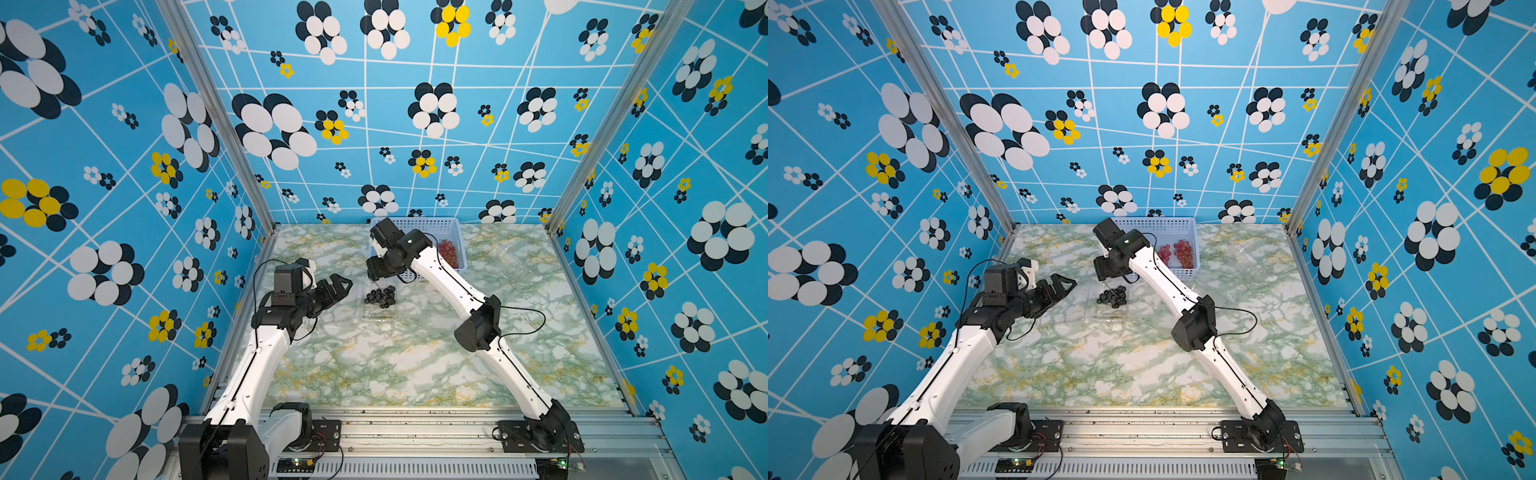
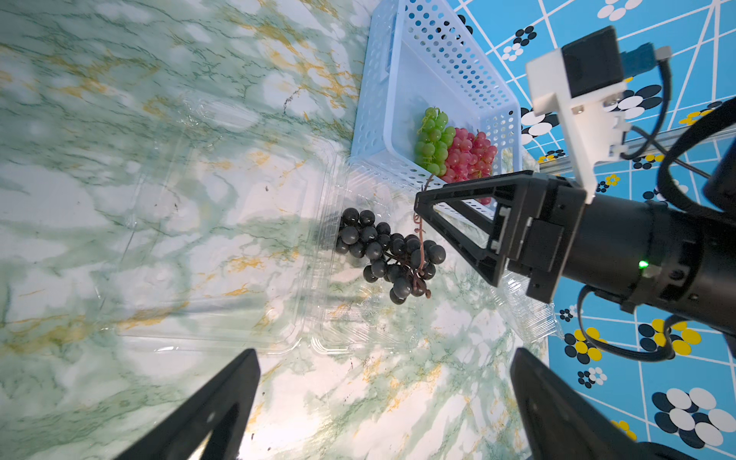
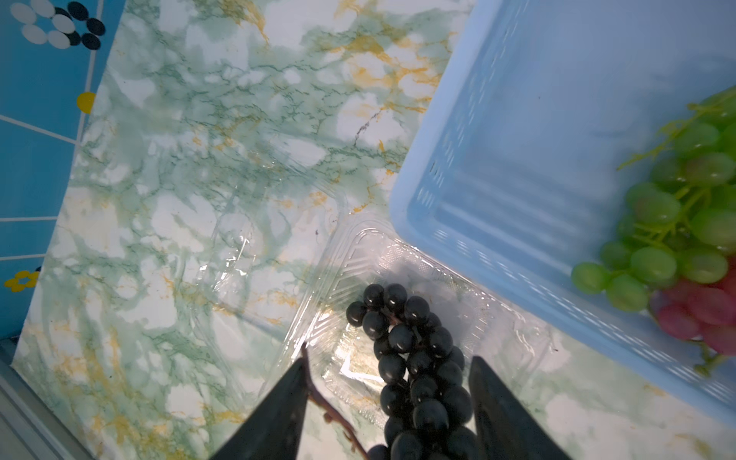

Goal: Pack grapes into containers
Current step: Place the grape into the packing box.

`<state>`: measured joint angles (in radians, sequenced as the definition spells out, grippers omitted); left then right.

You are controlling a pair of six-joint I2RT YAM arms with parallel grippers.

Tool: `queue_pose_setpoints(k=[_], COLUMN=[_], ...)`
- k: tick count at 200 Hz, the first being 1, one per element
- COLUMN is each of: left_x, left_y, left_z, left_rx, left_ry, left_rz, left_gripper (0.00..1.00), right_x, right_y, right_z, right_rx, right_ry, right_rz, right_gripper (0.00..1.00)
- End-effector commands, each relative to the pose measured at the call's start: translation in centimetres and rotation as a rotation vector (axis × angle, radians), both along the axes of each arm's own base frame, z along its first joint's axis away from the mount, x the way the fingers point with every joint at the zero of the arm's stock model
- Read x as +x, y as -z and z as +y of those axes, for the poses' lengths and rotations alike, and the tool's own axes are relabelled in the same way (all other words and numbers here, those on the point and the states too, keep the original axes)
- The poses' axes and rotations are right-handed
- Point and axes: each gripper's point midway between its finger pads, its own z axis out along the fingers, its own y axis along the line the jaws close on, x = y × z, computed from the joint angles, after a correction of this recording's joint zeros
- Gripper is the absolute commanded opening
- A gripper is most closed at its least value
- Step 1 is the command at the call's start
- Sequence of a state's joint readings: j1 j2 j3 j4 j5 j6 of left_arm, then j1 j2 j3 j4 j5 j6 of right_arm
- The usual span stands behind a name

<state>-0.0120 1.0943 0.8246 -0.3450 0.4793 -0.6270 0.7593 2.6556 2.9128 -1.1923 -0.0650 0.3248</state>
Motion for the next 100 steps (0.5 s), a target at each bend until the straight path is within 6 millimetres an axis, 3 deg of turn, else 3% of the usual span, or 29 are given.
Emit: queue_pose_setpoints(k=[1, 42, 100], left_x=[-0.2, -0.2, -0.3], left_y=[0.7, 0.8, 1.2], left_z=[0.3, 0.3, 0.1], left_rx=[0.012, 0.009, -0.002], left_ry=[0.004, 0.005, 0.002], left_rz=[0.009, 0.011, 0.022], left_gripper=[1.00, 1.00, 1.00], right_x=[0.3, 0.2, -1.4], right_y=[-4.9, -6.0, -4.1], right_z=[-0.2, -0.1, 0.9], right_rx=[0.072, 0.101, 0.089], right_ry=[-0.008, -0.033, -0.090], right_rz=[-0.079, -0.086, -0.021], right_gripper=[0.73, 0.76, 0.76])
